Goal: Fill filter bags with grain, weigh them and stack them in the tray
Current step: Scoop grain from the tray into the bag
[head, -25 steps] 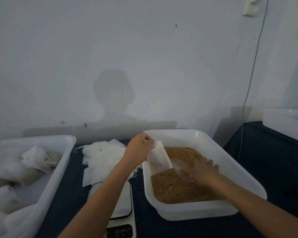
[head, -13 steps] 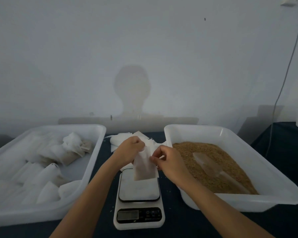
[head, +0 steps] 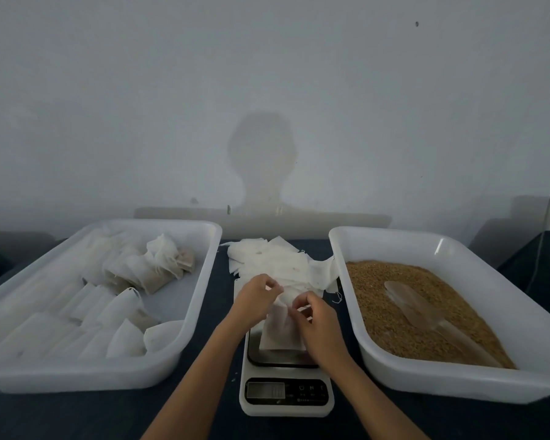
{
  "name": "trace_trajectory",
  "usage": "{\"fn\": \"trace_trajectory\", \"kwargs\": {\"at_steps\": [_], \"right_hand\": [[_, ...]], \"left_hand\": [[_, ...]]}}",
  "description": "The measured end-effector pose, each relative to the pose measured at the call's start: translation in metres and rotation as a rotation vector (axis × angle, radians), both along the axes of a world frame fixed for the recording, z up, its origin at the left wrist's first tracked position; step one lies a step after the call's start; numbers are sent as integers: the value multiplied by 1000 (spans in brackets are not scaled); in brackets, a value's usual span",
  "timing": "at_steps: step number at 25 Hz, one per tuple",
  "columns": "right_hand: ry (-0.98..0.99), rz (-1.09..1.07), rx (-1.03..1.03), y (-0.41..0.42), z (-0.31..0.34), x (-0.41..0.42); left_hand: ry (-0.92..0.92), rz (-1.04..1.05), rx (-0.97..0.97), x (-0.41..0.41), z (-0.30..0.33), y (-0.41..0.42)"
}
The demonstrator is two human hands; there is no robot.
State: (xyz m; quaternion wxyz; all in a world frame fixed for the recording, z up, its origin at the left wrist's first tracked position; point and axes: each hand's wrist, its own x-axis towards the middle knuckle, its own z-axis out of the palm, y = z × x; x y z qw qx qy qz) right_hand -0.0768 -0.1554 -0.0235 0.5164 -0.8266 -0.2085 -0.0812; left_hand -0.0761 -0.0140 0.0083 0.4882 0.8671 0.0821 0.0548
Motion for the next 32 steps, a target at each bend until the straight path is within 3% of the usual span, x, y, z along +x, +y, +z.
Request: {"fn": "trace_trajectory", "kwargs": {"at_steps": [4,9,15,20,32], "right_hand": [[-19,-46,31,0,-9,12],[-6,-57,159,-4,-17,22],[-29,-27,265,-10,-30,22],[-66,-26,310,-25,-40,22],[-65,56,303,-29,-41,20]], "left_hand": [[-141,-8,-208,-6,-14,6],[-225,39,-73,-13,-39,20],[-293,33,-239,-9,-47,25],[-478,240,-320,-19,-58,41],[-402,186,-253,-22,-66,39]]}}
